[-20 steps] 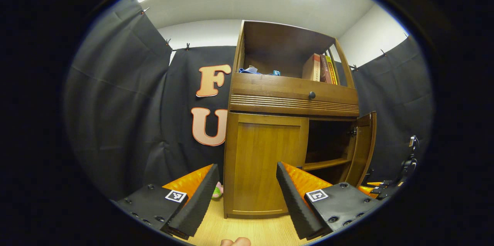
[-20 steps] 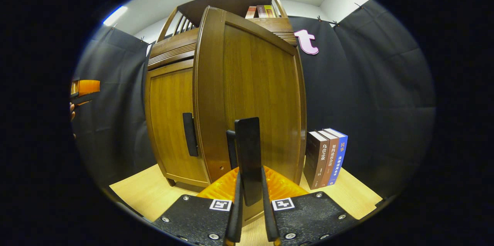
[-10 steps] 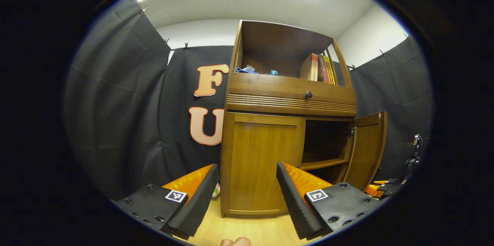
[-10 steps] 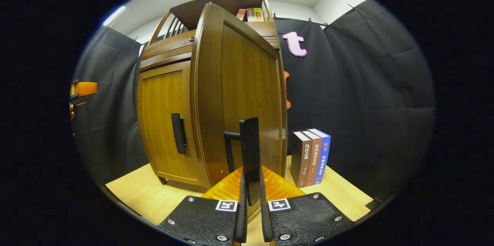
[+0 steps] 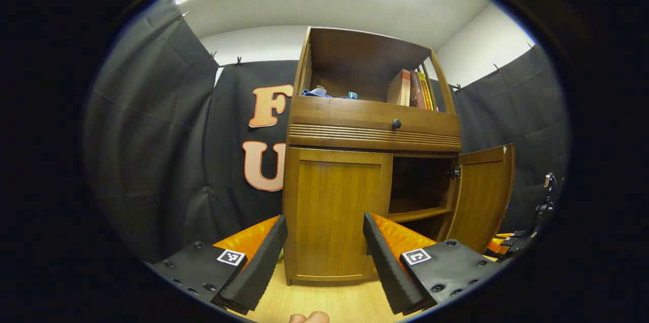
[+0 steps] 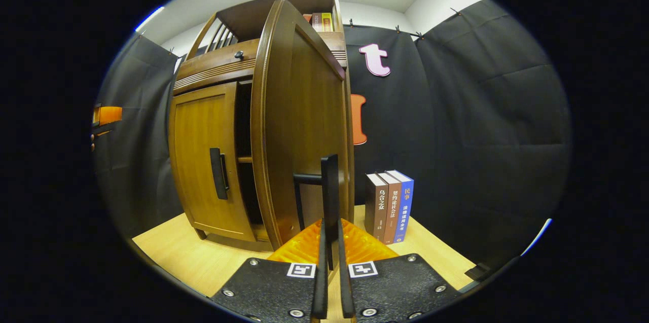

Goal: Open the right door of the double-door shoe cabinet with the right hand, and open the left door with the left hand.

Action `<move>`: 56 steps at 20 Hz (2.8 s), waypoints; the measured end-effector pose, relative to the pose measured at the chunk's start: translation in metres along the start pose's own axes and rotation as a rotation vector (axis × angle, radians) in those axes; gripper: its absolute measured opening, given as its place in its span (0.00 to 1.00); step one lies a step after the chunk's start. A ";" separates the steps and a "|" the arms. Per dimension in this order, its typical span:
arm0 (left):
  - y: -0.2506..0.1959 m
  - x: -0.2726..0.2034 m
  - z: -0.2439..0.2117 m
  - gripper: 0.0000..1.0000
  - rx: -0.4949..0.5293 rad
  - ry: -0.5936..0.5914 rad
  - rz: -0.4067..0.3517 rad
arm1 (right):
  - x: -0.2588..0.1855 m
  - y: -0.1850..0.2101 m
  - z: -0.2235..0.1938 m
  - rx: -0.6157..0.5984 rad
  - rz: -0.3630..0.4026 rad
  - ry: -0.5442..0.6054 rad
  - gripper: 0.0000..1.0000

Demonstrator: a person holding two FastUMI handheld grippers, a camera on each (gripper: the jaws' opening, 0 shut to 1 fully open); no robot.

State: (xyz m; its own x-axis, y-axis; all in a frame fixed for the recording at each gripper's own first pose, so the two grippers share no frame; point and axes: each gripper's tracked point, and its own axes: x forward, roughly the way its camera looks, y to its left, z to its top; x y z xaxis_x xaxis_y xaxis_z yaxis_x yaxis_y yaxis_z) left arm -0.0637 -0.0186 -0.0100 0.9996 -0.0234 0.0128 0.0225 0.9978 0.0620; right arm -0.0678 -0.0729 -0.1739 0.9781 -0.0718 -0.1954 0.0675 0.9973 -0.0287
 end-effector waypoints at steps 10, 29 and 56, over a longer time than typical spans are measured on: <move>-0.013 0.012 -0.014 0.96 -0.007 0.027 -0.002 | -0.002 -0.033 0.000 0.000 -0.020 -0.008 0.05; -0.092 0.093 -0.103 0.95 0.054 0.126 -0.073 | -0.027 -0.124 0.024 0.065 -0.091 -0.078 0.00; -0.119 0.180 -0.176 0.81 0.006 0.223 -0.099 | -0.023 -0.193 0.043 0.001 -0.307 -0.125 0.92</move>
State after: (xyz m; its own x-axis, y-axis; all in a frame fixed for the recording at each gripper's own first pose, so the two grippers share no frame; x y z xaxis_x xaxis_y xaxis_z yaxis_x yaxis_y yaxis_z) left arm 0.1156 -0.1304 -0.1904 0.9710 -0.1059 -0.2146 0.1209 0.9910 0.0582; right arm -0.0952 -0.2632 -0.1212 0.9287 -0.3666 -0.0558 0.3629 0.9295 -0.0663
